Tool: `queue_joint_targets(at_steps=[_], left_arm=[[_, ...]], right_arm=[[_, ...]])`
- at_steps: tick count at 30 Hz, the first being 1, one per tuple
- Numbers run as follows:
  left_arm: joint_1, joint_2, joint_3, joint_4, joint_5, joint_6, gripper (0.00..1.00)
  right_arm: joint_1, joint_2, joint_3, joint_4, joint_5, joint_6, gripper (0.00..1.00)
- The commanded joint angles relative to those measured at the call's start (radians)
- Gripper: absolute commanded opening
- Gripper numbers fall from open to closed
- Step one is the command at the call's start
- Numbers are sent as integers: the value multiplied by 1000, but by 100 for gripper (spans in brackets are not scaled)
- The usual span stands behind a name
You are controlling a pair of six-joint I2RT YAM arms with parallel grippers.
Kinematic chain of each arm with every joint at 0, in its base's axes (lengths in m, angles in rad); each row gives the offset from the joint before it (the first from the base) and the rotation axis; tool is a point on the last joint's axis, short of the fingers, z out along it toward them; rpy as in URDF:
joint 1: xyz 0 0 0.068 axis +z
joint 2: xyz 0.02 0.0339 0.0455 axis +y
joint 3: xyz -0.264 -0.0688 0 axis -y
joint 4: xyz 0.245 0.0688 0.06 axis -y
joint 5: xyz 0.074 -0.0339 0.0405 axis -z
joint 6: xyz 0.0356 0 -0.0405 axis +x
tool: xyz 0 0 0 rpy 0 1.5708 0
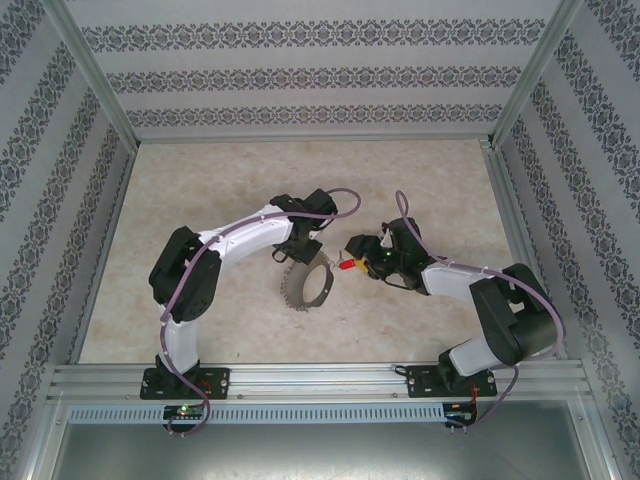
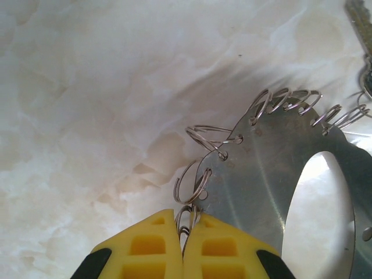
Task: Put the keys on the keyring
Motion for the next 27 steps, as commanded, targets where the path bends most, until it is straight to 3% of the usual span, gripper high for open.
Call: queue_joint_targets(at_steps=[1, 9, 11, 18, 22, 27], left_arm=[[31, 27, -6, -52, -26, 47, 0], [72, 47, -29, -31, -17, 65, 0], [90, 48, -32, -29, -25, 64, 8], [155, 28, -35, -15, -65, 68, 58], [165, -36, -48, -10, -47, 51, 69], [166, -200, -153, 76, 92, -62, 75]], right_arm=[[26, 26, -20, 61, 42, 68, 59], [64, 63, -13, 98, 75, 114, 58], [66, 63, -13, 96, 84, 114, 58], [72, 51, -6, 82, 98, 110, 58], [89, 43, 3, 73, 103, 109, 58], [126, 45, 14, 70, 119, 119, 58]])
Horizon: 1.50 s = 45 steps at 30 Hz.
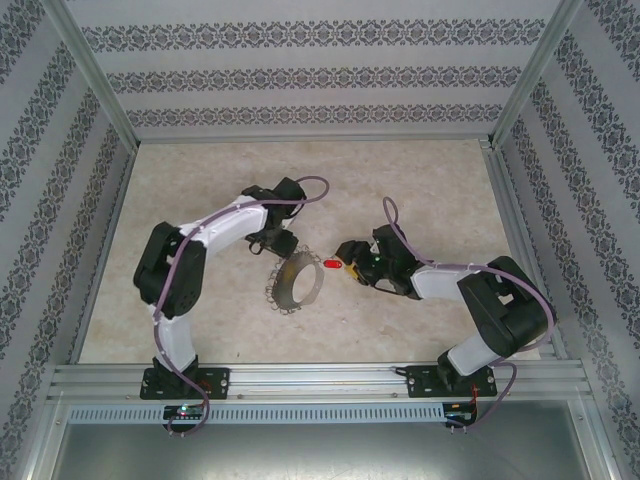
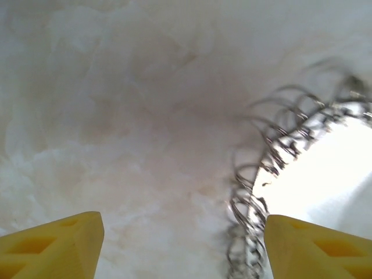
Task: Put the keys on the keyring
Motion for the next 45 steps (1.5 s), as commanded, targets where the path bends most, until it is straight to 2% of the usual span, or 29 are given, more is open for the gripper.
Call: queue_joint_targets(at_steps=[1, 5, 10, 13, 16, 22, 26, 45], left_arm=[[3, -156, -79, 81, 105, -114, 76], [3, -307, -232, 229, 195, -284, 80], [-2, -457, -474, 501, 308, -556, 82], [-12, -490, -580, 638, 352, -643, 82], [-29, -460, -621, 724, 386, -680, 82], [-56, -350, -629, 815, 411, -686, 82], [-55, -302, -619, 809, 402, -664, 82], [2, -202, -486, 611, 282, -457, 82]], right_arm=[[26, -6, 20, 1, 39, 11, 58], [46, 16, 38, 12, 48, 23, 58], [73, 74, 77, 42, 58, 49, 58], [83, 116, 93, 74, 63, 69, 57], [88, 150, 104, 98, 63, 84, 57], [81, 194, 120, 118, 85, 98, 57], [61, 218, 135, 126, 95, 100, 57], [-21, 303, 224, 140, 70, 94, 56]])
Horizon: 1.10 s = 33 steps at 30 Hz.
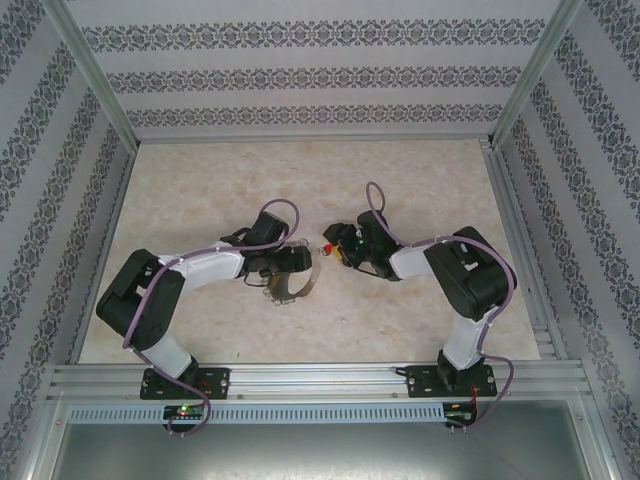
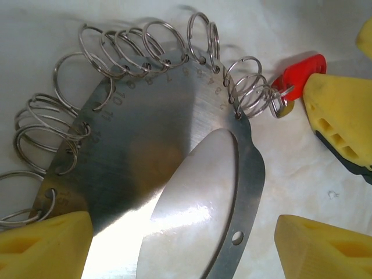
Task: Put the keys on the keyring
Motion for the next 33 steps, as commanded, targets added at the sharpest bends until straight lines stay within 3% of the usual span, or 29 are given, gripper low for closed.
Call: queue_joint_targets(at_steps=[1, 17, 24, 28, 29, 30, 33], left_arm=[[28, 23, 55, -89, -46, 89, 82], [100, 78, 191, -174, -64, 218, 82], [110, 23, 253, -213, -80, 279, 84], [115, -44, 293, -258, -110, 314, 88], [118, -68, 298, -264, -120, 324, 96], [117, -89, 303, -271, -127, 332, 98], [121, -162, 312, -290, -161, 350, 100]], right_arm=[[-17, 22, 23, 0, 2, 0, 56], [1, -93, -18, -11, -35, -20, 58], [24, -116, -54, -10, -19, -16, 59], [27, -114, -70, -3, -27, -14, 59], [24, -118, -75, -6, -24, -16, 59], [21, -122, -78, -9, -21, -20, 59], [16, -120, -71, -20, -24, -26, 60]])
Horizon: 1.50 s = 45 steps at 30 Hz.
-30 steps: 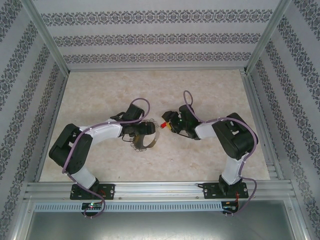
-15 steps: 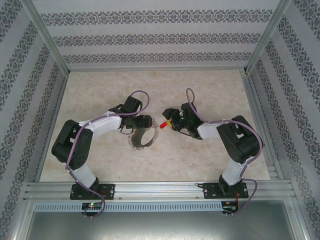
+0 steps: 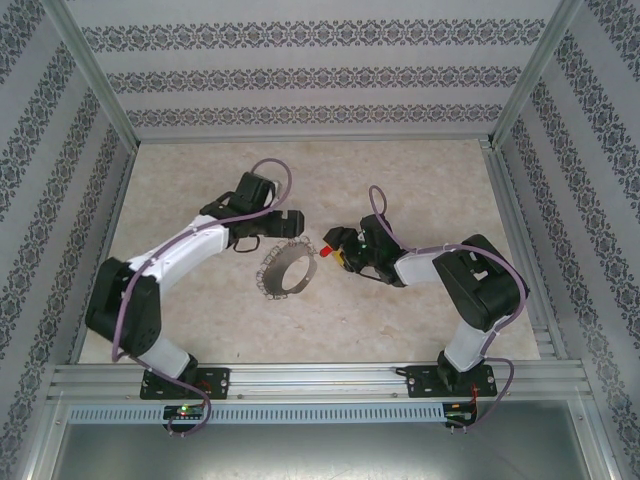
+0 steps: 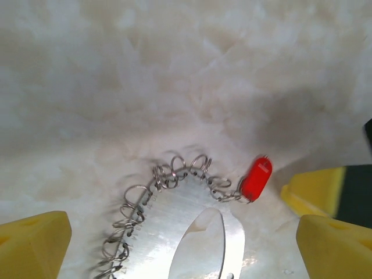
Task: Put the keys on the keyring
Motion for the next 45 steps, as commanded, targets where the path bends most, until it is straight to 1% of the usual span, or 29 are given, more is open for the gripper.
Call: queue_joint_targets(at_steps=[1, 6, 10, 13, 14, 18, 20, 21, 22, 24, 25, 26, 29, 30, 32, 34, 36, 38, 41, 43, 45], left_arm=[[19, -94, 37, -67, -63, 54, 100], [24, -226, 27, -93, -169, 64, 100], [25, -354, -28, -60, -329, 101, 100], [31, -449, -100, 24, -460, 154, 100], [32, -481, -131, 67, -494, 187, 100], [38, -581, -261, 268, -616, 339, 100], [49, -608, -316, 345, -677, 413, 100], [58, -615, -329, 354, -684, 439, 100], [77, -620, -344, 357, -690, 445, 100], [118, -636, -392, 394, -635, 452, 100], [138, -637, -429, 432, -621, 444, 100], [157, -633, -467, 470, -608, 438, 100], [190, -592, -588, 633, -594, 426, 100], [199, -574, -627, 685, -591, 418, 100], [221, -499, -688, 783, -587, 403, 100], [236, -427, -717, 851, -566, 391, 100], [240, -361, -768, 995, -552, 410, 100], [248, -296, -799, 1083, -539, 420, 100], [260, -206, -820, 1179, -502, 437, 100], [268, -183, -819, 1212, -474, 446, 100], [296, -154, -811, 1240, -406, 445, 100]], right_arm=[[-2, -28, 1, -5, -5, -18, 60], [5, -21, 6, 1, -7, -17, 60], [-24, -114, -19, -46, 8, -61, 61], [-70, -240, -27, -155, 25, -126, 64], [-94, -288, -24, -198, 29, -155, 67], [-201, -467, 26, -420, 45, -308, 74], [-270, -554, 66, -537, 83, -414, 83], [-299, -589, 83, -577, 108, -464, 87], [-325, -628, 104, -624, 159, -527, 97], [-362, -687, 126, -691, 299, -620, 98], [-372, -715, 121, -693, 394, -675, 98], [-380, -742, 108, -679, 477, -737, 98], [-389, -797, 28, -547, 658, -893, 98], [-394, -801, 9, -516, 698, -948, 98], [-415, -791, -10, -483, 742, -1063, 98], [-439, -767, -33, -454, 759, -1135, 98], [-464, -744, -71, -401, 758, -1170, 98], [-478, -716, -113, -337, 752, -1195, 98], [-494, -655, -172, -234, 745, -1227, 98], [-504, -607, -205, -151, 739, -1238, 98], [-516, -568, -233, -60, 677, -1229, 98]])
